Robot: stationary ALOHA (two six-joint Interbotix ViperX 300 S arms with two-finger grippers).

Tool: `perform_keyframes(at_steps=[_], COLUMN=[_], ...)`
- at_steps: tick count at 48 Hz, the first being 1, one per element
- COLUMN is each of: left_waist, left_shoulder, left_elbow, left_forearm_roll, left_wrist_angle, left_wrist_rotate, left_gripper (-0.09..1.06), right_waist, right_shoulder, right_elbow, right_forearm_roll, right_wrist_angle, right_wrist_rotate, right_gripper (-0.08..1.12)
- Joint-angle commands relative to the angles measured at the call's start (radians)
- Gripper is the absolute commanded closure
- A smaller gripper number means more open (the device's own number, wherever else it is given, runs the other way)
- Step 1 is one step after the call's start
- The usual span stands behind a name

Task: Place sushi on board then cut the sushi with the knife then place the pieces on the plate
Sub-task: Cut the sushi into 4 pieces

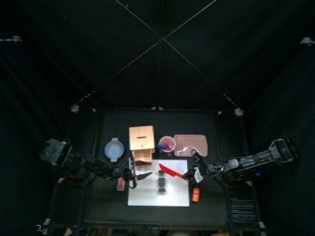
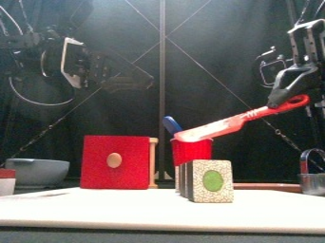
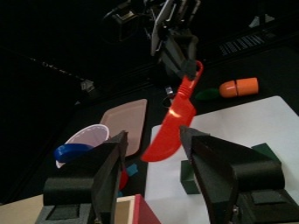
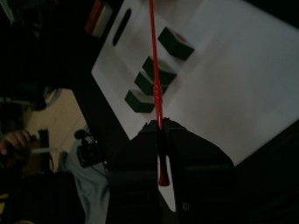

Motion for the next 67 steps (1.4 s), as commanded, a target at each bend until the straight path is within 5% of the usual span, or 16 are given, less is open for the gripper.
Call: perform_keyframes(at_steps=[1, 10, 39, 58, 67], left_waist=[0.0, 0.006, 0.006, 0.006, 0.006], left_shoulder=[0.009, 0.017, 0.018, 0.018, 0.021], left_elbow=[-0.014, -0.023, -0.049, -0.044, -0.043], left_forearm_roll=[0.0, 0.003, 0.002, -0.005, -0.003], left_wrist_angle=[-0.009, -0.009, -0.008, -0.005, -0.003], left_wrist_rotate=[0.0, 0.0, 0.003, -0.002, -0.002], left_gripper=[0.11, 0.11, 0.11, 0.11, 0.11], right_waist=[0.06, 0.075, -0.048, -0.256, -0.36], right_shoulder=[-0.026, -0.054, -0.025, -0.161, -0.153], right_elbow=[-0.02, -0.049, -0.158, -0.181, -0.189], right_forearm_roll=[-0.052, -0.14, -0.759, -0.854, -1.035], right_wrist_angle=[-0.04, -0.055, 0.192, 0.549, 0.799], right_wrist_rotate=[-0.012, -0.035, -0.146, -0.081, 0.164], right_gripper=[0.72, 0.73, 0.72, 0.73, 0.76])
